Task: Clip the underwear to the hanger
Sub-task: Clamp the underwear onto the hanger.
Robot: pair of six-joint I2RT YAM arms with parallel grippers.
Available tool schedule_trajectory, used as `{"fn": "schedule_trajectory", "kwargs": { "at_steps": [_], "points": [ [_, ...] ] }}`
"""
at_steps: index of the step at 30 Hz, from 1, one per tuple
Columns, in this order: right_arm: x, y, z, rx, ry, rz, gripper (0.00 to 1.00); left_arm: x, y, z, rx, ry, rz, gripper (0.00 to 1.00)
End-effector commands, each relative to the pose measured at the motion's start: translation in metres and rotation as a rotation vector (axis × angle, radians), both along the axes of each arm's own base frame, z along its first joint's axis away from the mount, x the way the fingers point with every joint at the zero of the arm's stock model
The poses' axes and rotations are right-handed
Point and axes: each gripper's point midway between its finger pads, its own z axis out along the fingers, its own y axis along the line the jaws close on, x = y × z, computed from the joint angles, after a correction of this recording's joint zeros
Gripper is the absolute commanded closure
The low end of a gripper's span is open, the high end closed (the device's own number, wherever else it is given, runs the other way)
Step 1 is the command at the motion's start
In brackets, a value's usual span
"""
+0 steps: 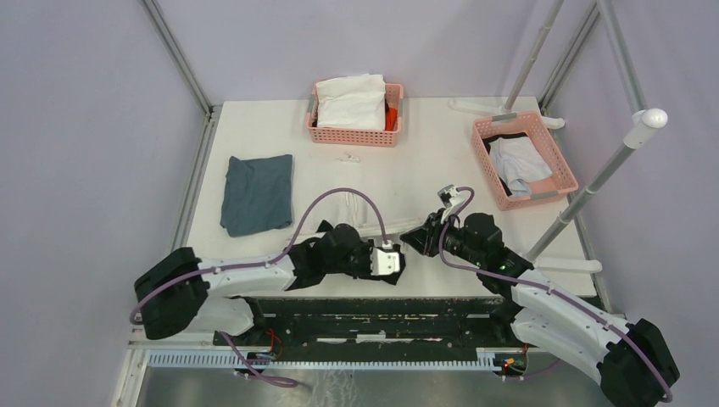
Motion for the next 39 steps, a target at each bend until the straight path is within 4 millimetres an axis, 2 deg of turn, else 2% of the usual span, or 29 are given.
{"fn": "schedule_trajectory", "kwargs": {
  "at_steps": [1, 5, 7, 10, 12, 15, 18, 21, 25, 27, 31, 39],
  "points": [
    [0.008, 0.004, 0.034, 0.055, -0.093, -0.009, 0.89, 0.030, -0.001, 0.073, -0.276, -0.179, 0.167, 0.97],
    [0.009, 0.003, 0.034, 0.057, -0.092, -0.015, 0.89, 0.047, 0.016, 0.084, -0.307, -0.322, 0.297, 0.97],
    [0.009, 0.003, 0.034, 0.057, -0.090, -0.019, 0.89, 0.052, 0.024, 0.079, -0.253, -0.416, 0.349, 0.97],
    [0.010, 0.003, 0.033, 0.057, -0.090, -0.026, 0.89, 0.048, 0.022, 0.063, -0.171, -0.518, 0.398, 0.97],
    [0.011, 0.003, 0.033, 0.058, -0.090, -0.029, 0.89, 0.036, 0.016, 0.046, -0.168, -0.516, 0.453, 0.94],
    [0.011, 0.003, 0.032, 0.055, -0.087, -0.030, 0.89, 0.017, 0.005, 0.033, -0.206, -0.423, 0.415, 0.76],
    [0.010, 0.002, 0.031, 0.050, -0.086, -0.027, 0.89, -0.004, -0.004, 0.028, -0.249, -0.306, 0.347, 0.64],
    [0.010, 0.002, 0.029, 0.043, -0.085, -0.026, 0.89, -0.028, -0.011, 0.035, -0.283, -0.201, 0.237, 0.52],
    [0.010, 0.003, 0.028, 0.045, -0.081, -0.020, 0.89, -0.058, -0.010, 0.029, -0.254, -0.081, 0.103, 0.48],
    [0.010, 0.004, 0.027, 0.047, -0.076, -0.016, 0.89, -0.066, -0.007, 0.023, -0.232, -0.033, 0.082, 0.49],
    [0.010, 0.006, 0.027, 0.051, -0.073, -0.010, 0.89, -0.066, 0.000, 0.012, -0.195, -0.007, 0.103, 0.52],
    [0.010, 0.006, 0.028, 0.050, -0.075, -0.010, 0.89, -0.041, 0.004, 0.035, -0.276, -0.131, 0.195, 0.46]
  ]
}}
